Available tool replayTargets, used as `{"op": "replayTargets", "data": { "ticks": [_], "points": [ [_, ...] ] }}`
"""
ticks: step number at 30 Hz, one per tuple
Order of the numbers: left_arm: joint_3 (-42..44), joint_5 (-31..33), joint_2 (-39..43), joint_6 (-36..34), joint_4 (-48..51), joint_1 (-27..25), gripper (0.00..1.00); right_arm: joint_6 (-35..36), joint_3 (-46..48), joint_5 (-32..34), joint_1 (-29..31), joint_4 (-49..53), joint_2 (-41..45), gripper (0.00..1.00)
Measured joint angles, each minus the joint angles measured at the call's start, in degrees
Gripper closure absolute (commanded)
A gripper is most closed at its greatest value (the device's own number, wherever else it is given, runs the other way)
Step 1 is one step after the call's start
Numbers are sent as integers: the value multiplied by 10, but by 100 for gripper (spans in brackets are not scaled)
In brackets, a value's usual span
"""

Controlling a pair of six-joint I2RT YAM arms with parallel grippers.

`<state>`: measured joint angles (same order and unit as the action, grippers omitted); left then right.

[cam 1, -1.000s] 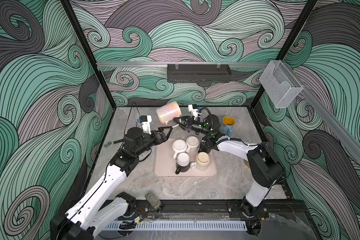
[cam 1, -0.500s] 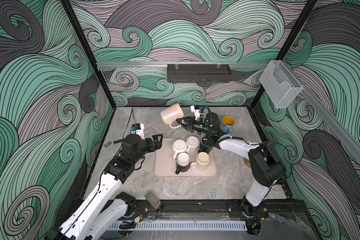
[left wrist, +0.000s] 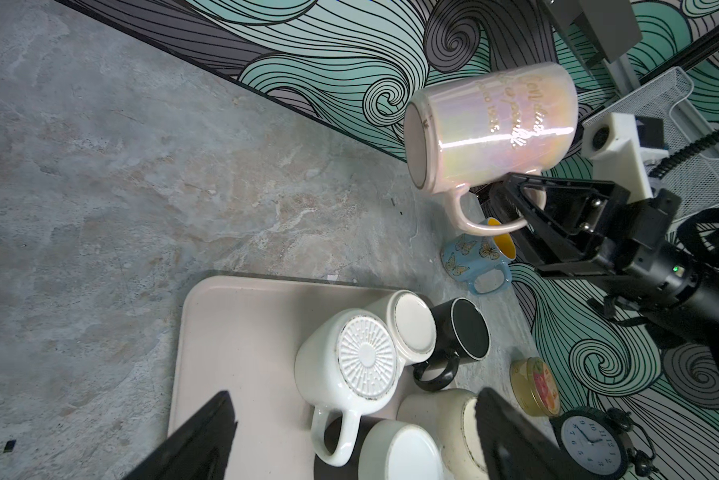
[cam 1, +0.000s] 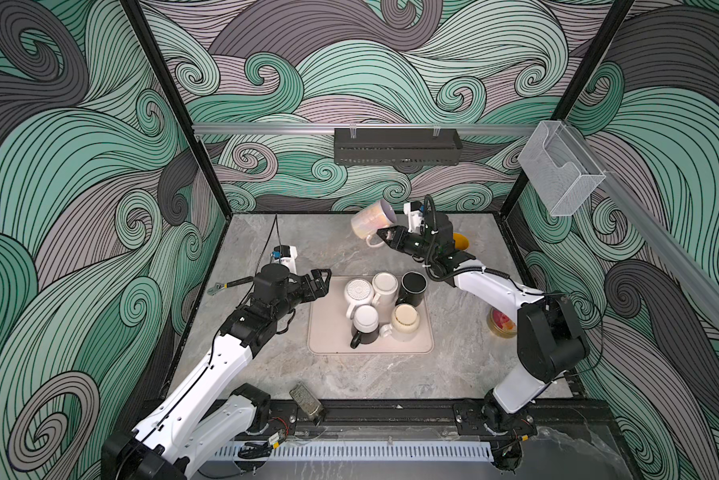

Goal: Turn the mug right side up
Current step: 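Open the left gripper and withdraw it while the right gripper carries the pink mug, then lower the pink mug upright beside the blue mug with the right gripper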

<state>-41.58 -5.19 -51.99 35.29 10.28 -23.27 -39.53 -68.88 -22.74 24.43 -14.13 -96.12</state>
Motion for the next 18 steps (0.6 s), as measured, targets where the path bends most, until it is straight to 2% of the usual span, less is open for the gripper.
{"op": "replayTargets", "data": {
  "ticks": [8, 18],
  "points": [
    [2, -11, -3, 2, -14, 0, 9, 129, -92, 127, -21, 176, -14, 100],
    [2, -17, -3, 5, -22, 0, 9, 239, -165, 241, -23, 300, -73, 100]
  ]
}}
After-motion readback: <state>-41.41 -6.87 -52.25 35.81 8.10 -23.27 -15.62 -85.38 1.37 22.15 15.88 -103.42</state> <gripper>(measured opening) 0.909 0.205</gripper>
